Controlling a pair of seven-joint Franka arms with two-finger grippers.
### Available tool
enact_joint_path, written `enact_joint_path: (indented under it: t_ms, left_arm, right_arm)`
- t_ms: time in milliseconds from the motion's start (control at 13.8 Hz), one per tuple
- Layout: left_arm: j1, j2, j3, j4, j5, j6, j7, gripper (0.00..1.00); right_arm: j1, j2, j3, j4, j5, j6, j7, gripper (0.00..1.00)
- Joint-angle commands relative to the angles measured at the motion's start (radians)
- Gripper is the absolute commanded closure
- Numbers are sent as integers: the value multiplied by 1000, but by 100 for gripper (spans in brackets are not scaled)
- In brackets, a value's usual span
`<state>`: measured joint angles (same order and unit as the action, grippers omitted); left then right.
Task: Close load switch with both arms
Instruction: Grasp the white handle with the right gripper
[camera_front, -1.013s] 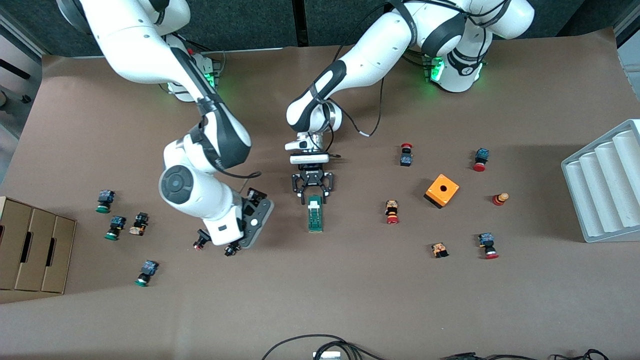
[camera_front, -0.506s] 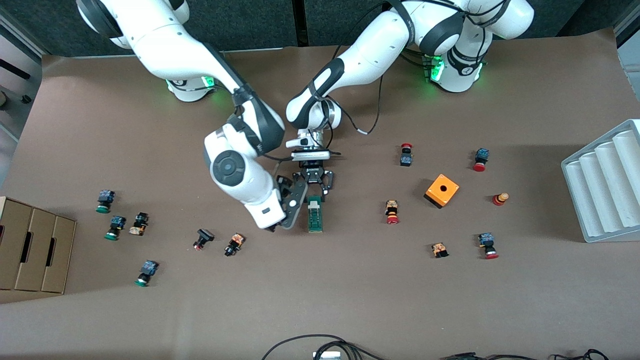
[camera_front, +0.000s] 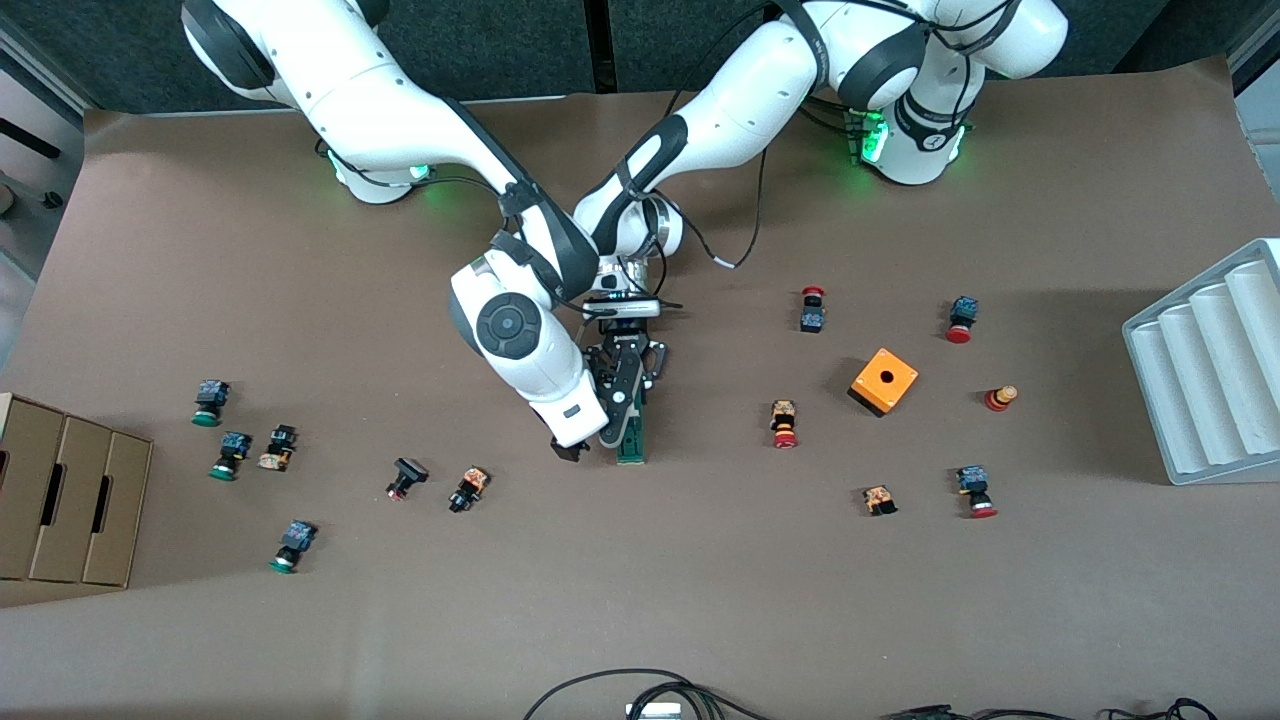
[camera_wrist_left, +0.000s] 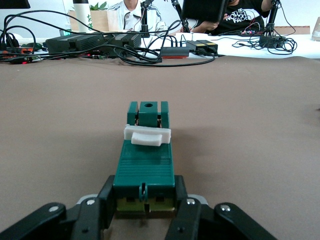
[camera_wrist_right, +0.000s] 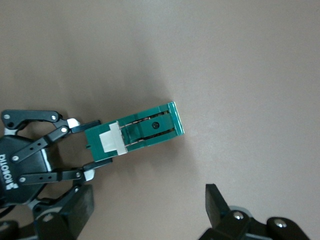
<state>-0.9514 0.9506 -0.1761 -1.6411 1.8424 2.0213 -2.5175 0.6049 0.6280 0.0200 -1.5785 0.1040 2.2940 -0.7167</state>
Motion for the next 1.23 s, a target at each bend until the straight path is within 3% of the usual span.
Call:
enact_joint_path:
  t_ms: [0,1157]
  left_arm:
    - [-4,14,3,-13,-2,16,-1,71]
    - [-3,11,3,-13,-2,16,0,71]
  right_arm:
    - [21,13,-9,-2,-53,36,-4,1]
    - [61,68,-11,2,-132,140,3,1]
